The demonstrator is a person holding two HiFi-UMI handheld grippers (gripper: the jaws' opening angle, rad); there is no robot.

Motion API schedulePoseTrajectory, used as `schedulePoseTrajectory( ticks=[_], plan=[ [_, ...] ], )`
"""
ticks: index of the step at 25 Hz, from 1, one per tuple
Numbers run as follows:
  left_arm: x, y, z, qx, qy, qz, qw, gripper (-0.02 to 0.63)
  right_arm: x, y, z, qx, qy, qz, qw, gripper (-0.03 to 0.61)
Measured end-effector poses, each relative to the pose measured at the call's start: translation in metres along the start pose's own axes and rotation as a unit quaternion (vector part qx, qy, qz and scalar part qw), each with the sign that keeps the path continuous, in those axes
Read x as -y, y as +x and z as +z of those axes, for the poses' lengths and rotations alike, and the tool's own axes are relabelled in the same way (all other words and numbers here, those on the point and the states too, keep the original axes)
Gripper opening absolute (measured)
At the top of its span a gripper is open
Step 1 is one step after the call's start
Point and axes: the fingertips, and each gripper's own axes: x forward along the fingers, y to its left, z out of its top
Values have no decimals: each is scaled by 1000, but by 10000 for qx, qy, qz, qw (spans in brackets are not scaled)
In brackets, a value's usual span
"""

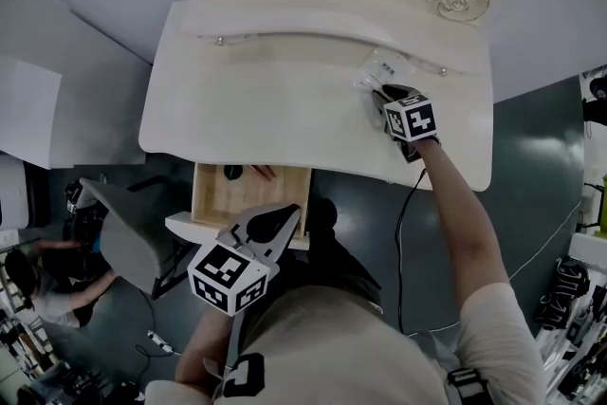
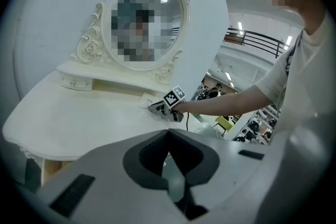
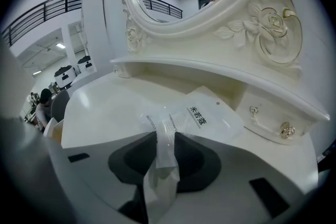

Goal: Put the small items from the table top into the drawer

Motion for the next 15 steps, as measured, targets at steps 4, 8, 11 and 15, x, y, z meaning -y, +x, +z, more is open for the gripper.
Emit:
schedulePoseTrajectory(
  ticks=[4, 8, 11, 15],
  plan=[
    [-1, -3, 1, 14, -9, 25, 10000, 57, 3, -1, 1, 19, 147, -25, 9999, 101],
    [-3, -6, 3, 37, -1, 56, 10000, 57, 2, -2, 1, 80, 5, -105, 9999, 100],
    [-4, -8, 5, 51, 6, 86, 9999, 57, 1, -2, 2, 146, 2, -111, 9998, 96],
    [-5, -9, 6, 66, 39, 84, 9999, 57, -2, -1, 1, -117, -532, -200, 9983, 52]
  ],
)
